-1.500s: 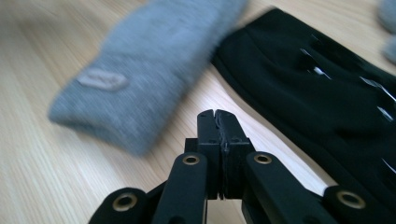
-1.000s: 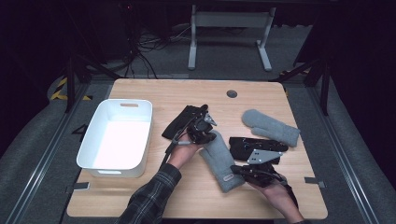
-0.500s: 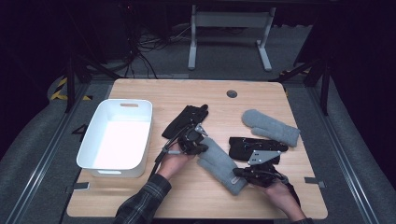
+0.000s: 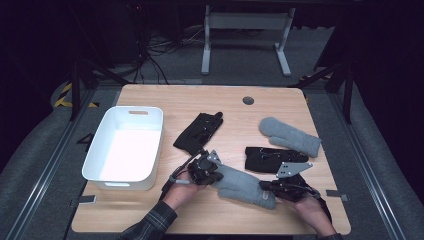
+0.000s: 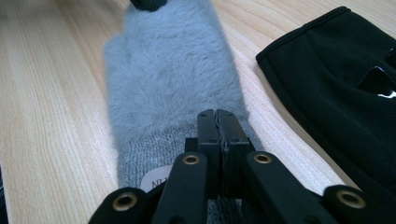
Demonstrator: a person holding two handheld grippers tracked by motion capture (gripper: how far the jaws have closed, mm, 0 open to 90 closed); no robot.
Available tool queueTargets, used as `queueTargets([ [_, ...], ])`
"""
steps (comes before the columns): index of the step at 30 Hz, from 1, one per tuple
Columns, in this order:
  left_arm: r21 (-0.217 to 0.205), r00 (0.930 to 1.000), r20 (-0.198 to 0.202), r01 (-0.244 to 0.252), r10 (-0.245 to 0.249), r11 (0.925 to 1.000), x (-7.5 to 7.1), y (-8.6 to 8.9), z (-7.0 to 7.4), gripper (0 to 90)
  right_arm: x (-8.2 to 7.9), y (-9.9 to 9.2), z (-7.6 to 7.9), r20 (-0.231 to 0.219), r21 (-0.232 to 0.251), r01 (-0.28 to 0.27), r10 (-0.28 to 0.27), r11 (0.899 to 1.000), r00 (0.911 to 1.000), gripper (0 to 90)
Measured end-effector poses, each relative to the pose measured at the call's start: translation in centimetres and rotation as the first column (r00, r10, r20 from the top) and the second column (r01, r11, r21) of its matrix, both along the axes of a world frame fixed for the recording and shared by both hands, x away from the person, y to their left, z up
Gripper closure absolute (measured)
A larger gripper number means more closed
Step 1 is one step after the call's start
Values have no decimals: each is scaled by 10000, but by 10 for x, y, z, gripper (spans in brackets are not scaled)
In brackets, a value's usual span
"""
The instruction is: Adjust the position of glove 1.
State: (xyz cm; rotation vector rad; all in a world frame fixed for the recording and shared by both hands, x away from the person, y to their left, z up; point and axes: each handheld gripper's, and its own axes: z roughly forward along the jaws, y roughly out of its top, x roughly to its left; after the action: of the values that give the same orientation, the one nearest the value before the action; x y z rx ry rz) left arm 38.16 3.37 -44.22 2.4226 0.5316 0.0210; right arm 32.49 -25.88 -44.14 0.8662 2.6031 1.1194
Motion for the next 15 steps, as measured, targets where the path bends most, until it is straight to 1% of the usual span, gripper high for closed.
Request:
queueTargets([
  [2, -245, 9999, -32, -123, 122, 9996, 0, 3, 3, 890, 0, 0, 0, 33, 4, -9, 9, 10000, 10000, 893],
  [4, -448, 9996, 104, -239, 244, 9987, -2, 8, 8, 842, 0, -1, 2, -23, 170, -48, 49, 9998, 10000, 854],
  [7, -741, 9987, 222, -441, 459, 9963, -6, 18, 12, 751, 1, -4, 4, -25, 290, 15, -14, 9996, 10000, 792],
  [10, -725, 9962, 460, -710, 744, 9948, -11, 27, 12, 639, 2, -8, 7, -43, 381, 75, -73, 9992, 10000, 732],
  [11, -702, 9955, 484, -779, 814, 9945, -13, 30, 11, 592, 3, -9, 8, -20, 367, 113, -113, 9993, 9999, 712],
  [14, -859, 9934, 399, -1037, 1074, 9909, -19, 39, 8, 504, 5, -12, 10, 17, 276, 199, -200, 9994, 9998, 684],
  [15, -832, 9933, 367, -1062, 1095, 9909, -21, 42, 6, 464, 6, -12, 10, 42, 239, 223, -224, 9995, 9997, 669],
])
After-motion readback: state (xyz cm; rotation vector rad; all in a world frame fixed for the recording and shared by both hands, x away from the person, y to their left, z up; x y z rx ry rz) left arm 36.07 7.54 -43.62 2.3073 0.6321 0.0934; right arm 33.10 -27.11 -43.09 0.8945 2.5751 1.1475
